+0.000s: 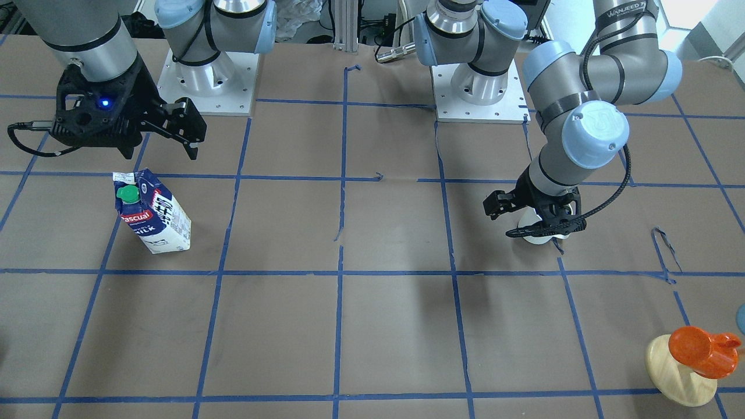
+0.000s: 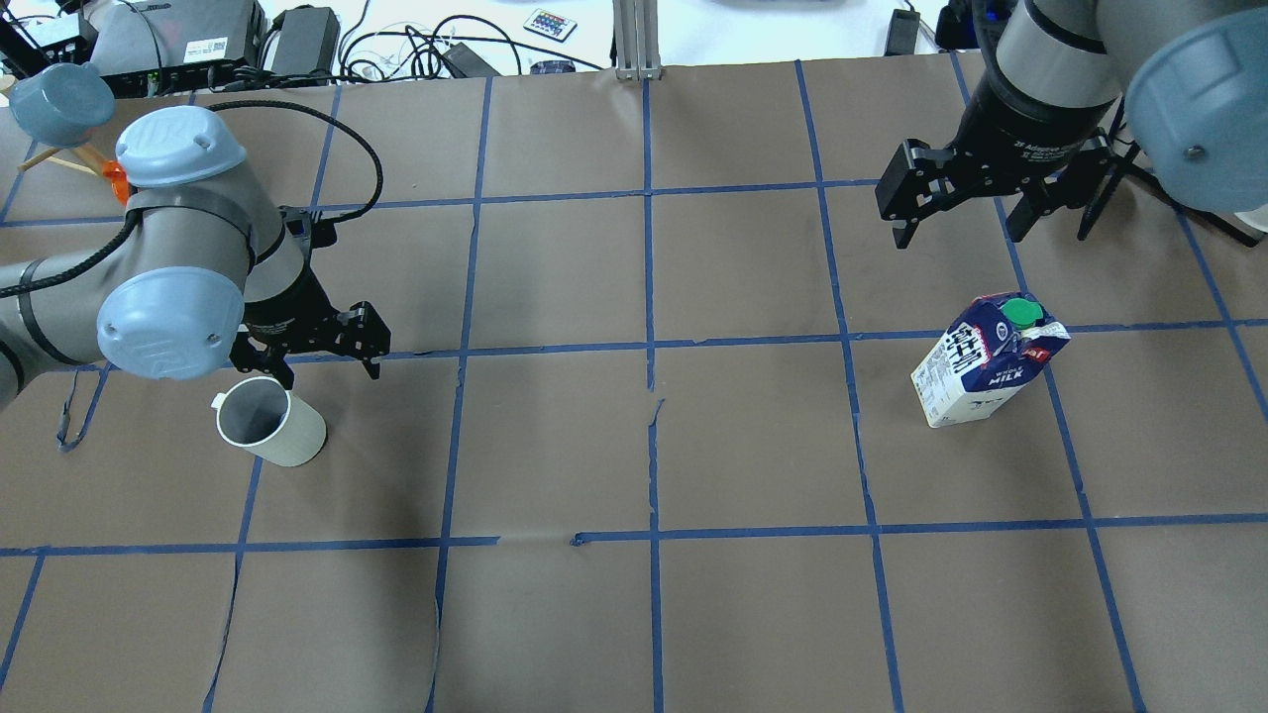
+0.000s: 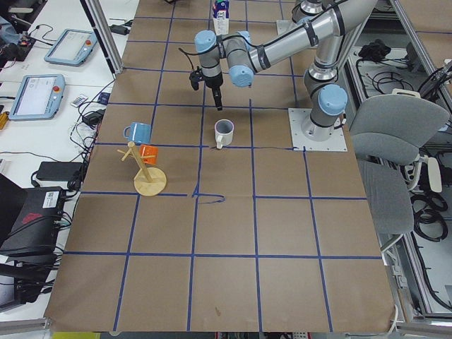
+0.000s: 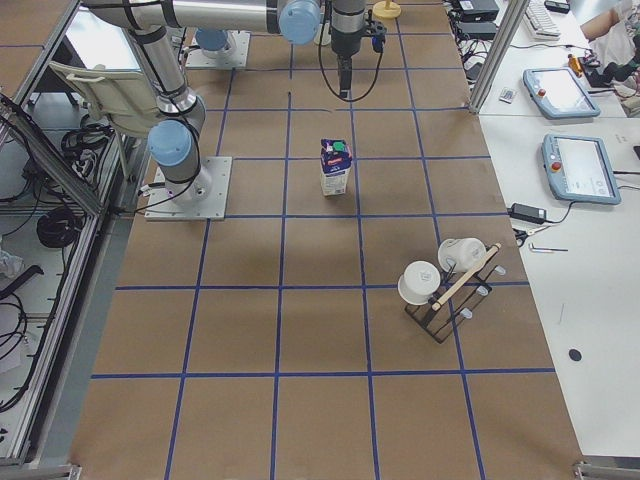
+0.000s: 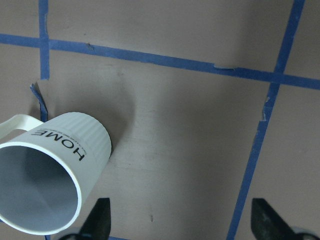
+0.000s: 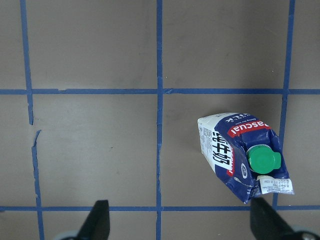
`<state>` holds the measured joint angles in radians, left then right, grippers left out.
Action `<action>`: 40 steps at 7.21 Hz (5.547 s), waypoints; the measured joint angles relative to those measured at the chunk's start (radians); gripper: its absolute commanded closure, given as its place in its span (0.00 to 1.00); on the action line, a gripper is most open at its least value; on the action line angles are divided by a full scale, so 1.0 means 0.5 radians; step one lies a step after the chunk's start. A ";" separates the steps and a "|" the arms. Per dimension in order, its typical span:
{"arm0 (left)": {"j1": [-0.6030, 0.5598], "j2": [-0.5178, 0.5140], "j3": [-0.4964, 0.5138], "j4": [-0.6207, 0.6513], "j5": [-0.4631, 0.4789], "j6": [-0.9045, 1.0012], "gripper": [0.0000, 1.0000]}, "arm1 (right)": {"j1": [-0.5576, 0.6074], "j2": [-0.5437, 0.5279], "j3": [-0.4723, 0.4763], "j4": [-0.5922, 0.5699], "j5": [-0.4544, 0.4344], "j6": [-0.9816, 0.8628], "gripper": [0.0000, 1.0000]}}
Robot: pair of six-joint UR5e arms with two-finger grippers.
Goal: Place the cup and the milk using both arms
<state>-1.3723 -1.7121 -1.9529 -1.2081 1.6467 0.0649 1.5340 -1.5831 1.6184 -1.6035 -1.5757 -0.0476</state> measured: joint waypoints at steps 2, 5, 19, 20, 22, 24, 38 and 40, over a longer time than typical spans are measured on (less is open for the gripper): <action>0.109 0.004 -0.040 0.004 0.079 0.191 0.00 | 0.000 0.000 0.003 0.002 -0.002 0.000 0.00; 0.131 -0.003 -0.126 0.053 0.107 0.241 0.82 | 0.000 0.000 0.008 0.001 -0.003 0.003 0.00; -0.295 -0.041 0.060 0.098 0.012 -0.443 1.00 | 0.002 0.000 0.009 0.001 -0.003 0.004 0.00; -0.386 -0.064 0.098 0.099 -0.013 -0.645 1.00 | 0.001 0.000 0.009 0.002 -0.002 0.004 0.00; -0.555 -0.160 0.271 0.086 -0.150 -1.106 1.00 | 0.002 0.001 0.009 0.003 -0.001 0.001 0.00; -0.735 -0.313 0.450 0.084 -0.218 -1.606 1.00 | 0.002 0.003 0.011 0.005 -0.001 0.000 0.00; -1.130 -0.796 0.920 -0.005 -0.516 -2.674 0.00 | -0.482 0.134 0.038 -0.184 -0.027 -0.490 0.00; -1.128 -0.785 0.930 -0.006 -0.515 -2.672 0.00 | -0.496 0.199 0.180 -0.276 -0.016 -0.519 0.00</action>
<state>-1.9366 -2.1048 -1.4879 -1.2113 1.3890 -1.2709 1.2860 -1.4835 1.7082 -1.7417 -1.5839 -0.3070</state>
